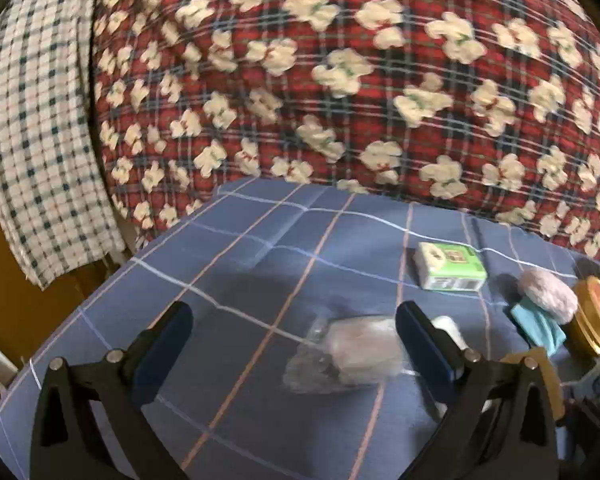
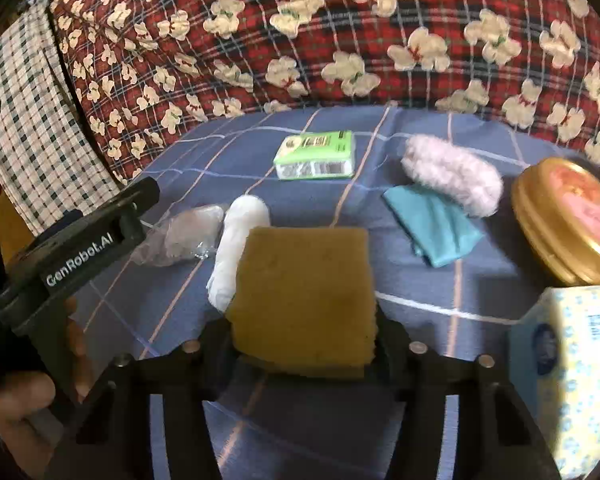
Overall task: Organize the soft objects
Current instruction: 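Grasp the tan sponge with the right tool while the left tool grasps the white rolled towel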
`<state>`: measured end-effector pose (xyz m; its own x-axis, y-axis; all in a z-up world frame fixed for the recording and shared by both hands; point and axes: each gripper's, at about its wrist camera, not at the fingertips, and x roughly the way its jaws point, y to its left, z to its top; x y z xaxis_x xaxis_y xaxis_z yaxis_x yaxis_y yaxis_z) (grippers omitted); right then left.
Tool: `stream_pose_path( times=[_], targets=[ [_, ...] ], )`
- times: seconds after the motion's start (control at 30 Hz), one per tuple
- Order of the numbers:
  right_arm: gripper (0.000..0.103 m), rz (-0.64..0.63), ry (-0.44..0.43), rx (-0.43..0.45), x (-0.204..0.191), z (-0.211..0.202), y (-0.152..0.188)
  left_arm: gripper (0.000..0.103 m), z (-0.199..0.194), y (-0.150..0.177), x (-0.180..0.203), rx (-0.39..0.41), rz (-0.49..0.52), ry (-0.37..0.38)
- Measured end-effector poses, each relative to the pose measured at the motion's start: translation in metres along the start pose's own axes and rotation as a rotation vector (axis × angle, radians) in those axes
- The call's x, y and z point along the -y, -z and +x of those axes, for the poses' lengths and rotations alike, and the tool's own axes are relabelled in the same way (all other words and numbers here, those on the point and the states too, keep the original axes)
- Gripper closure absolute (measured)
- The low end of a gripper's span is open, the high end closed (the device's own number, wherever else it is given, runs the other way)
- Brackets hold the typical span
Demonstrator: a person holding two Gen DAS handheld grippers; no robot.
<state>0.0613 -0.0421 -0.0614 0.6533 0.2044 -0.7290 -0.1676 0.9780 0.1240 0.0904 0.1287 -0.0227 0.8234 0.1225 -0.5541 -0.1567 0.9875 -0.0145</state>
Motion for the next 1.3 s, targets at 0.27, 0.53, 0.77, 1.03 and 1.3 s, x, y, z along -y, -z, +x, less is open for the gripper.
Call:
stream_pose_path(
  times=[0.27, 0.53, 0.77, 1.03, 1.3],
  targets=[
    [0.048, -0.032, 0.018, 0.293, 0.008, -0.061, 0.007, 0.000, -0.022, 0.002, 0.014, 0.090, 0.033, 0.176],
    [0.048, -0.048, 0.087, 0.519, 0.019, -0.108, 0.010, 0.011, -0.026, 0.006, 0.065, 0.021, 0.145, 0.233],
    [0.048, -0.031, 0.116, 0.509, 0.039, -0.112, 0.011, 0.042, 0.005, 0.015, 0.101, -0.199, 0.131, 0.192],
    [0.048, 0.041, 0.080, 0.454, 0.056, -0.105, 0.010, 0.055, 0.026, 0.025, 0.106, -0.315, 0.108, 0.171],
    [0.048, 0.038, 0.078, 0.453, 0.053, -0.103, 0.013, 0.073, 0.022, 0.021, 0.103, -0.300, 0.084, 0.238]
  ],
)
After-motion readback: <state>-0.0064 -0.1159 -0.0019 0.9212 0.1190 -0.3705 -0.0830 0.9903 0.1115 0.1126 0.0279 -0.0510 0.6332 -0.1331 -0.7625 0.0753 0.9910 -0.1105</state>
